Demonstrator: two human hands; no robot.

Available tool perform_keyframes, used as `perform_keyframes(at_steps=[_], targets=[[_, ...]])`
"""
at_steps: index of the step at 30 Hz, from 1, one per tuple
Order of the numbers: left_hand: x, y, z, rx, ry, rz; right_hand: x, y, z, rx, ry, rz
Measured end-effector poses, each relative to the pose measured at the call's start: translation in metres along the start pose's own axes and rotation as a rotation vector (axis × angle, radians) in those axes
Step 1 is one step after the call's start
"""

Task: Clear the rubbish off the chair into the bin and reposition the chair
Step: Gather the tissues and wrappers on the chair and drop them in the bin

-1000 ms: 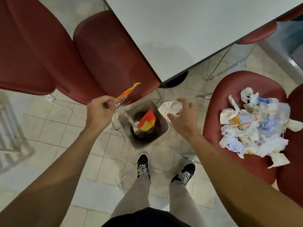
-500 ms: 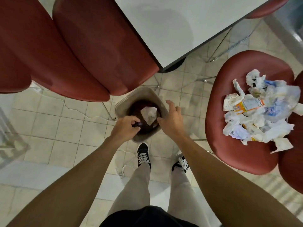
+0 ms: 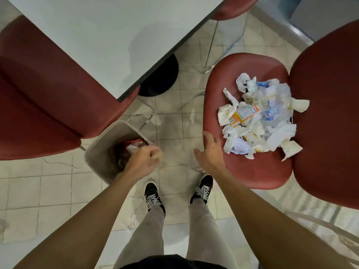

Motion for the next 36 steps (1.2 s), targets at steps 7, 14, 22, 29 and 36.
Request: perform_keyframes(at_steps=[7,14,22,29,36], targets=[[-0.076,-0.053,0.104,-0.044,-0.126,-0.114,0.090,0.003,0.110,-0.087,-0.092,0.119],[-0.138,-0.117,0.205,-0.156,-0.196,-0.173,0.156,-0.010,0.197,-0.239,0.067,0.201],[-0.197,-0.185,0.259,-0.195,-0.352,-0.274,0.157,-0.054,0.237,-0.150,0.178,0.067],[-0.238,-0.186,0.254,-0.184,-0.443,-0.283,0.179,-0.060,0.254,-0.043,-0.052,0.176],[-0.265,-0.177,0.265,-0.294,-0.459,-0.146,0.242,-0.037,0.294,-0.121,-0.377,0.345]])
Point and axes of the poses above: each hand's wrist, its own y-axis away from the middle knuckle, its own x-axis out of the back of the hand, z = x × y, the point moved 9 cm from there along -y, towards the middle knuckle, and after that the axes turned 13 degrees about -z, right-handed, at the moved point
